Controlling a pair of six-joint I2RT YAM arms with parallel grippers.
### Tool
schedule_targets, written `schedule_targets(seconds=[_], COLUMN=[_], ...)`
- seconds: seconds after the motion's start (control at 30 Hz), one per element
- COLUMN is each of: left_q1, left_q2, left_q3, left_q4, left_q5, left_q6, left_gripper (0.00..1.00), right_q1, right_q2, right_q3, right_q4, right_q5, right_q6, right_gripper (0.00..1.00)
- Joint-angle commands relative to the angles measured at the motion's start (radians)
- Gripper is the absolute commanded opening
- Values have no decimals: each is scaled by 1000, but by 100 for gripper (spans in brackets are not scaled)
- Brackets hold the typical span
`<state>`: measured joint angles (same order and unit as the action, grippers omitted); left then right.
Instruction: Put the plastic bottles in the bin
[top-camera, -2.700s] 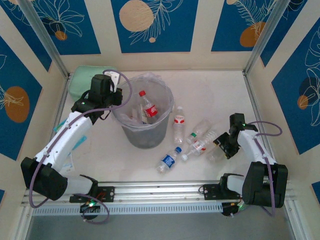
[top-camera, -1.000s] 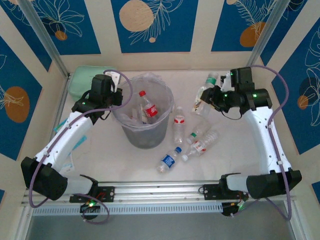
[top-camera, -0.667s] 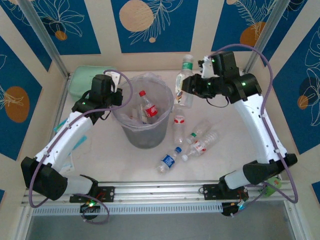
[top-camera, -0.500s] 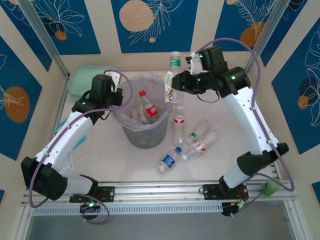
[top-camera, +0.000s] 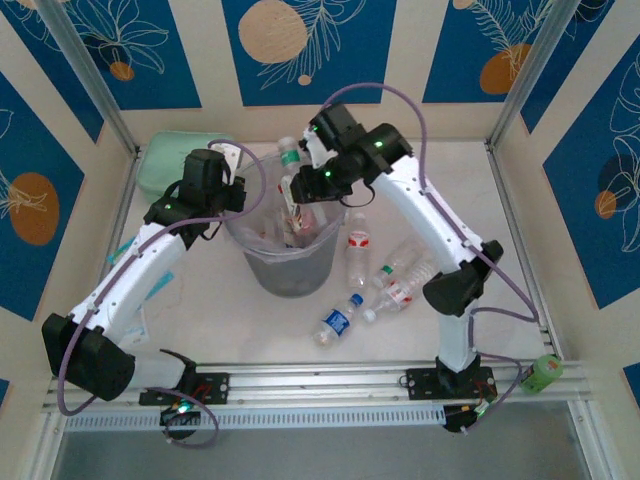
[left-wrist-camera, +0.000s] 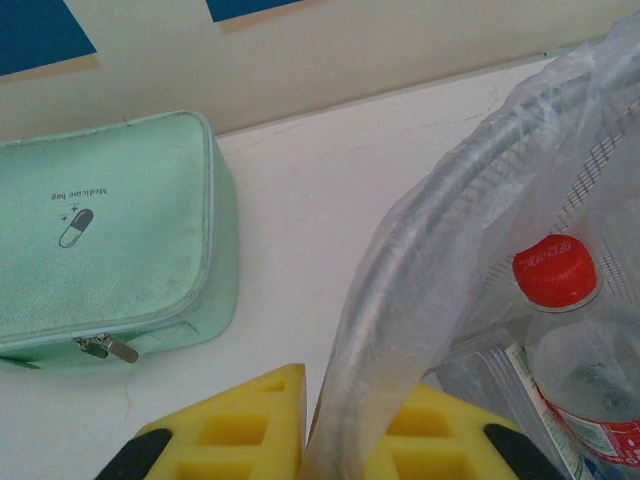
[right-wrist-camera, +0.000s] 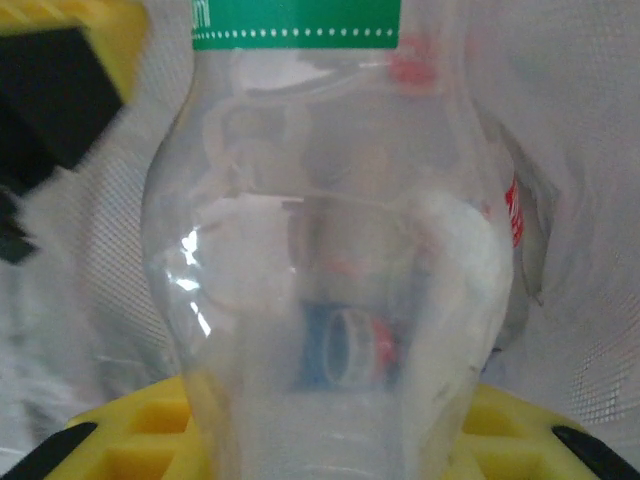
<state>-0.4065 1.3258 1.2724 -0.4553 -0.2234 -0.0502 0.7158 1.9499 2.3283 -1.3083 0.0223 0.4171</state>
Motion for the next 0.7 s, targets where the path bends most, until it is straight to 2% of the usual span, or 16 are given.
schedule_targets(seconds=[0.0, 0.07, 0.13, 0.67], left_q1=[-34, -34, -35, -34], left_q2=[43, 42, 42, 35], left_q3=[-38, -38, -38, -37], left_q4=[-77, -77, -77, -77], left_q5=[12, 10, 9, 6], left_q6=[-2, -1, 0, 3], left_gripper=[0, 0, 0, 0], right_q1=[34, 51, 62, 77], right_q2=[23, 38, 51, 165], right_q3=[18, 3, -17, -156], right_q4=[-73, -73, -74, -47], right_q5=[69, 95, 109, 153], right_q6=[-57, -64, -68, -63], right_gripper=[31, 31, 26, 29])
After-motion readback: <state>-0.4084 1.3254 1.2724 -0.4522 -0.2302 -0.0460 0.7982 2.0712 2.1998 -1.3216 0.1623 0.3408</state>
